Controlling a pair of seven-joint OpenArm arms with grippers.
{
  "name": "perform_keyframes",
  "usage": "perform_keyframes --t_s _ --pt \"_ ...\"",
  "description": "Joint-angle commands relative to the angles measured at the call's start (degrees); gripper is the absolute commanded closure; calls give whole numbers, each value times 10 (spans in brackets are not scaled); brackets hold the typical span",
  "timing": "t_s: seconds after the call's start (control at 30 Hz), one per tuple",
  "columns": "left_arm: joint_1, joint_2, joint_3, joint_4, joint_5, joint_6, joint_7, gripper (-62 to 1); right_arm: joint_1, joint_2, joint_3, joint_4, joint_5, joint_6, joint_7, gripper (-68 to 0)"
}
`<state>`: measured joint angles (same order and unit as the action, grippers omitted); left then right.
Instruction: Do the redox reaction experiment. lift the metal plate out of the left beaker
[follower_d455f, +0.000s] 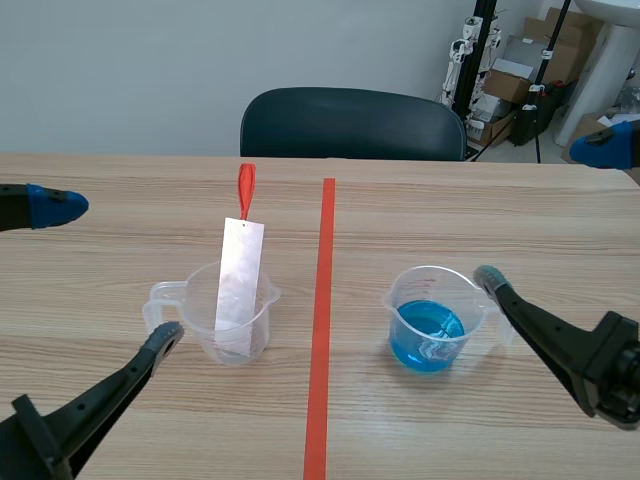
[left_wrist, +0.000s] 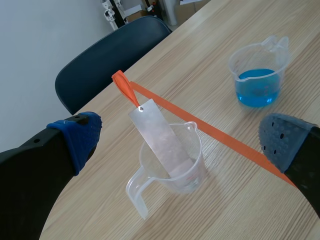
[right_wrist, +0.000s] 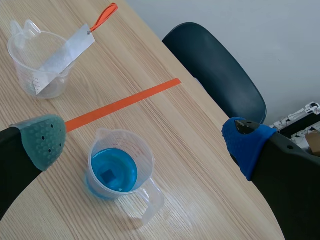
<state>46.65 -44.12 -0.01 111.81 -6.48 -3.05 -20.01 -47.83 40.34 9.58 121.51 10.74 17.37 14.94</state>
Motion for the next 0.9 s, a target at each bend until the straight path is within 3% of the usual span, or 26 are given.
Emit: perform_keyframes --t_s 0.0,0.7,0.87 --pt "-2 3 0 7 -2 3 -10 -623 2 1 1 7 4 -4 8 -679" --pt "-2 3 0 5 -2 3 -10 -623 2 1 1 7 -6 -4 0 -679" --pt "-2 3 0 5 -2 3 -10 -623 2 1 1 7 36 -4 -1 -679"
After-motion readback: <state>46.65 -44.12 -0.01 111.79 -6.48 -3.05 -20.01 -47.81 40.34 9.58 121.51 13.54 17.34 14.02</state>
